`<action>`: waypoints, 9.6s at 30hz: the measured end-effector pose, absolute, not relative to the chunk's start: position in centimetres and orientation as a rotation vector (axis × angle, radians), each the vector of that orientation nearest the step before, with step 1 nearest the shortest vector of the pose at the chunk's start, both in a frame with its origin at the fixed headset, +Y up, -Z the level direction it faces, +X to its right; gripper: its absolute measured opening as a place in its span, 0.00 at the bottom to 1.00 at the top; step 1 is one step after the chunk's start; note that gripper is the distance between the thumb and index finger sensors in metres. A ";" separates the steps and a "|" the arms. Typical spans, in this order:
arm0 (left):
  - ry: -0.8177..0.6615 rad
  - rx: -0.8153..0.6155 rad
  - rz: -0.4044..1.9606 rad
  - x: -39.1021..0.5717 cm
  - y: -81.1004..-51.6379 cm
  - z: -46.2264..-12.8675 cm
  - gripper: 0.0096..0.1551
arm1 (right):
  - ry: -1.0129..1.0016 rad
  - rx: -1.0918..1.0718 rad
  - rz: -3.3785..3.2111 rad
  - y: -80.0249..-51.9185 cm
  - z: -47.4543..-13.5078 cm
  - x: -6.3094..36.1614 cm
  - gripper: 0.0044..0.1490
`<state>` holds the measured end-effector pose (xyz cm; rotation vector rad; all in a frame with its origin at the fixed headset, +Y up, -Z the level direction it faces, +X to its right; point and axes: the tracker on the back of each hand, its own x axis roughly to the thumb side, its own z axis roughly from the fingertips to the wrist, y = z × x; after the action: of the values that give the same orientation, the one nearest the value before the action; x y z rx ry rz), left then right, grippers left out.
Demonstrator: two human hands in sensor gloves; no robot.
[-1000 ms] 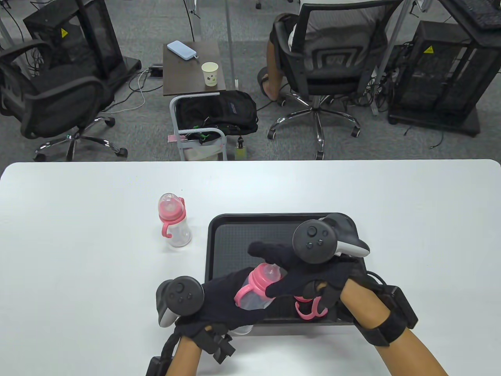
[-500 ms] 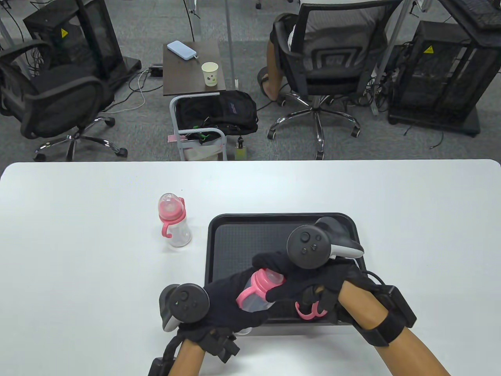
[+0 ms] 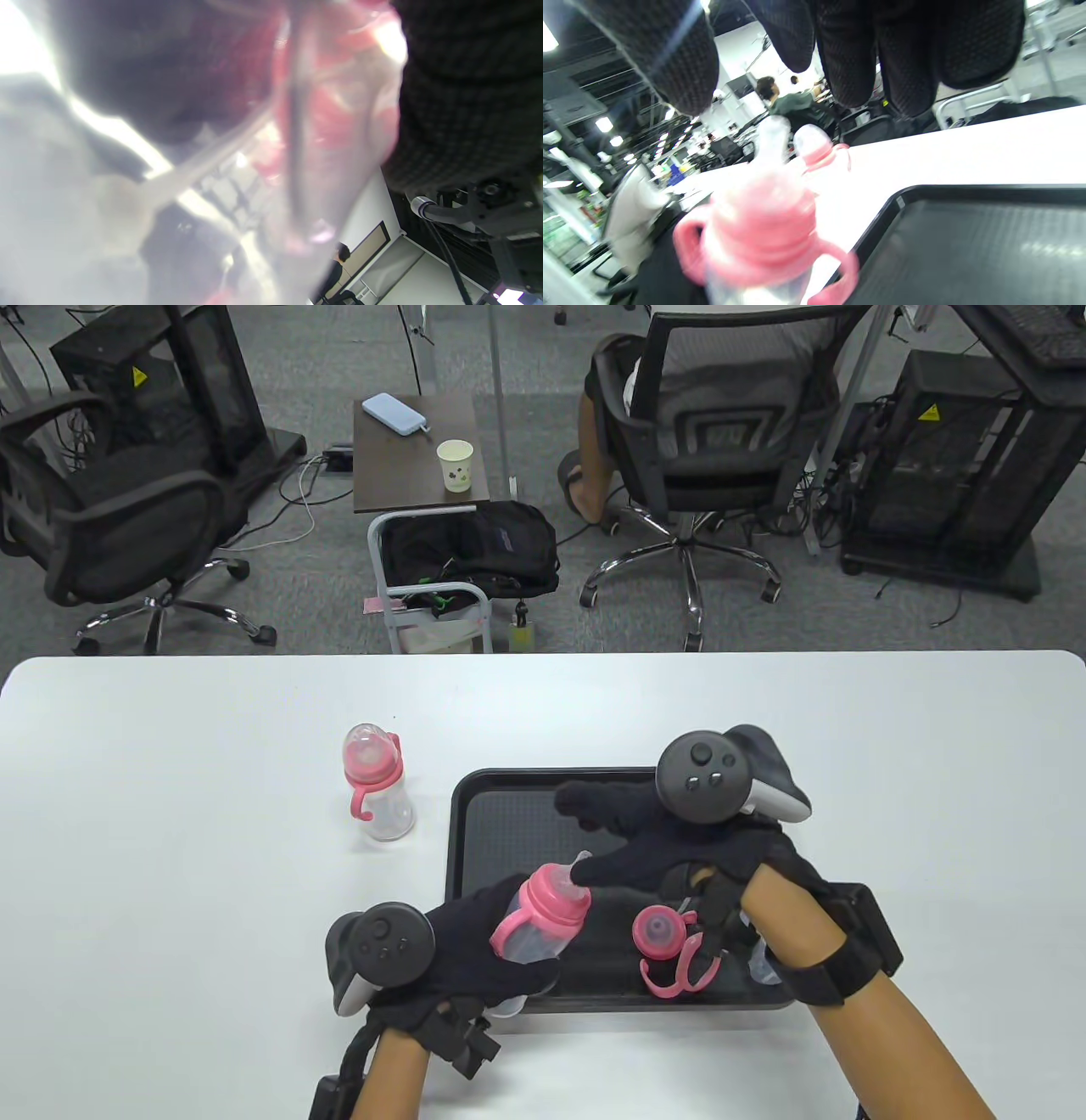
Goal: Assemble baby bottles from components
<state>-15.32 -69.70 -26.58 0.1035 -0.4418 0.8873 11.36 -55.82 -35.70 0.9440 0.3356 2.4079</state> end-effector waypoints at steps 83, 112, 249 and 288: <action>-0.435 0.027 0.765 -15.1 -69.1 -26.5 0.63 | 0.786 1.009 2.136 -58.7 -37.0 8.8 0.40; -0.380 0.243 0.720 -15.5 -68.2 -25.3 0.62 | 0.712 0.989 2.178 -61.8 -34.7 6.7 0.51; -0.218 0.196 0.698 -16.9 -69.9 -24.5 0.63 | 0.533 -0.131 2.848 -72.9 -30.9 26.1 0.61; -0.326 0.012 1.087 -16.2 -71.6 -24.8 0.60 | -0.065 0.506 2.529 -64.0 -25.4 13.4 0.65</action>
<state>-16.24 -71.55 -24.85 0.0119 -0.3264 1.0869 13.39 -64.00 -25.40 0.5059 -0.0653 2.5289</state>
